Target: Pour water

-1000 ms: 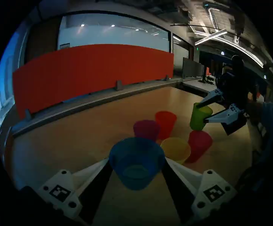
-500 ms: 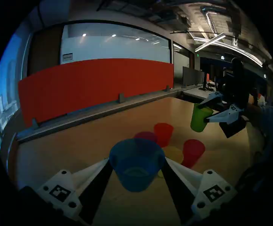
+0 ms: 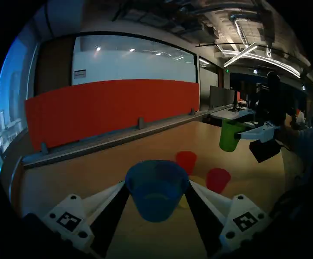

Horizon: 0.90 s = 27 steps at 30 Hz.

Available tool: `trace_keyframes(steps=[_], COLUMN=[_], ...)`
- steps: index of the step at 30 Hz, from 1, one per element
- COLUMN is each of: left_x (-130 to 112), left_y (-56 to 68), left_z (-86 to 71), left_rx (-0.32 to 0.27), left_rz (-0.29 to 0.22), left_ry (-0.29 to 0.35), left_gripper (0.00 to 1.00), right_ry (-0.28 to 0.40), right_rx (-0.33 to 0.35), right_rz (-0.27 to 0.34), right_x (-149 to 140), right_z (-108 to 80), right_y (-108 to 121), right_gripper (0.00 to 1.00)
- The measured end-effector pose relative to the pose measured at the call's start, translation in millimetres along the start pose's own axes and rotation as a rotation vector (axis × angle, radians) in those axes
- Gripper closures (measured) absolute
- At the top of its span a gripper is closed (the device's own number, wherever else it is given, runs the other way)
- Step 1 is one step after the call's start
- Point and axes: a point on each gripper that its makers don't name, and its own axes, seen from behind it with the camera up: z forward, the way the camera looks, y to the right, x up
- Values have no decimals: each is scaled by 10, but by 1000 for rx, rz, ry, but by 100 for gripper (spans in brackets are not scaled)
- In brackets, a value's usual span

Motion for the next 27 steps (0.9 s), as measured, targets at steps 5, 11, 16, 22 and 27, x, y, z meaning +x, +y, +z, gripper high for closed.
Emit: trace_keyframes(steps=[5, 11, 16, 22, 27], left_x=[41, 79, 110, 153, 214], left_y=[31, 44, 39, 27, 24], left_z=[-40, -63, -81, -107, -133], left_rx=[-3, -2, -2, 4, 12], left_rz=[2, 8, 8, 25, 51], left_ry=[14, 27, 39, 53, 69], left_gripper=[14, 14, 14, 14, 14], right_ry=[36, 63, 69, 72, 77], right_rx=[-1, -2, 3, 11, 29], right_rz=[-3, -12, -15, -22, -23], right_x=[116, 225, 253, 283, 299], right_z=[-19, -13, -6, 10, 33], right_y=[-25, -43, -70, -113, -184], right_gripper=[6, 7, 7, 7, 7])
